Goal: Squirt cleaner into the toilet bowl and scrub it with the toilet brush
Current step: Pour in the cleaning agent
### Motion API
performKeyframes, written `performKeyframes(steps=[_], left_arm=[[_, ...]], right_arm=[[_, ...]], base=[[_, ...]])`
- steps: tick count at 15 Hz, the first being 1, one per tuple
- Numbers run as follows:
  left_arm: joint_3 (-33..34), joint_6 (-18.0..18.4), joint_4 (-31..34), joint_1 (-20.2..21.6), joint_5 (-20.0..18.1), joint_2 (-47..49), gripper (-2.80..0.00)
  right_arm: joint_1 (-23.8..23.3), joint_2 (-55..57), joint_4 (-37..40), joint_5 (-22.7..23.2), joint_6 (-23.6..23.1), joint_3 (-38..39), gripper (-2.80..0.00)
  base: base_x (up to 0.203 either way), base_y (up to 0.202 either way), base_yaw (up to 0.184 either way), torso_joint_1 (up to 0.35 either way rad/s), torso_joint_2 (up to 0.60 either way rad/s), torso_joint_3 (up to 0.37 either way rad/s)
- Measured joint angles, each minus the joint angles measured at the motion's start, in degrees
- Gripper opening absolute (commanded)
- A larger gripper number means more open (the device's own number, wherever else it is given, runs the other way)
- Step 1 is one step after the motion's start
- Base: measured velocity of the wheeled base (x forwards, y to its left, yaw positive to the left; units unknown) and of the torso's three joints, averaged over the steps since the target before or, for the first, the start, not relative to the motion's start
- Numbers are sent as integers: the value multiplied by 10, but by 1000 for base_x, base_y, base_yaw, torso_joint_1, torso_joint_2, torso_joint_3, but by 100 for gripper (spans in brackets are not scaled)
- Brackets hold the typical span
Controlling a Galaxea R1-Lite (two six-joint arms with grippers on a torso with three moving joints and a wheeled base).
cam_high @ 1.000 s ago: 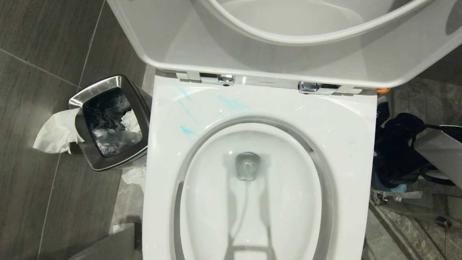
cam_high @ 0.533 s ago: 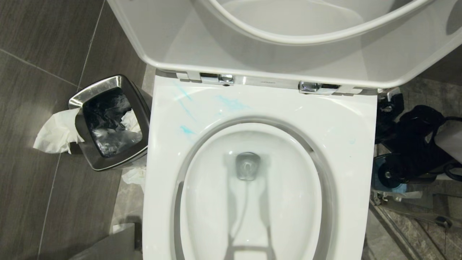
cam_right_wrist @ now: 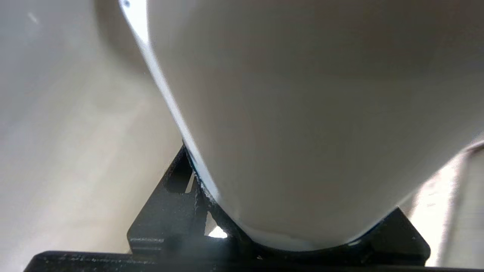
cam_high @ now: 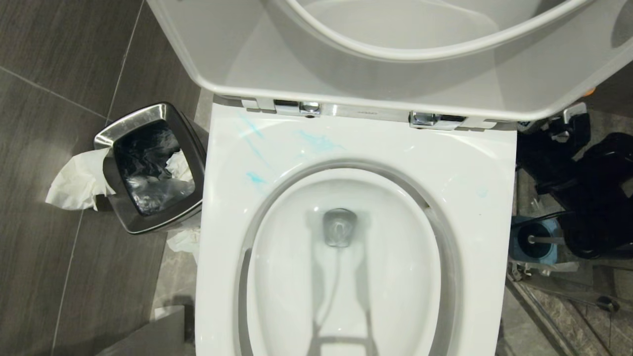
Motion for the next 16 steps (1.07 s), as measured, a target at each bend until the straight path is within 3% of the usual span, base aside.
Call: performKeyframes(steps=[6, 12, 16], left_arm=[[0, 0, 0, -1, 0, 0, -280], [0, 0, 0, 0, 0, 0, -280], [0, 0, 0, -1, 0, 0, -280]], right_arm=[[-1, -139, 88, -79, -38, 85, -280], [-1, -331, 287, -127, -40, 141, -280], [-2, -454, 433, -136, -5, 166, -280]], base=[[0, 0, 0, 0, 0, 0], [0, 0, 0, 0, 0, 0], [0, 0, 0, 0, 0, 0]])
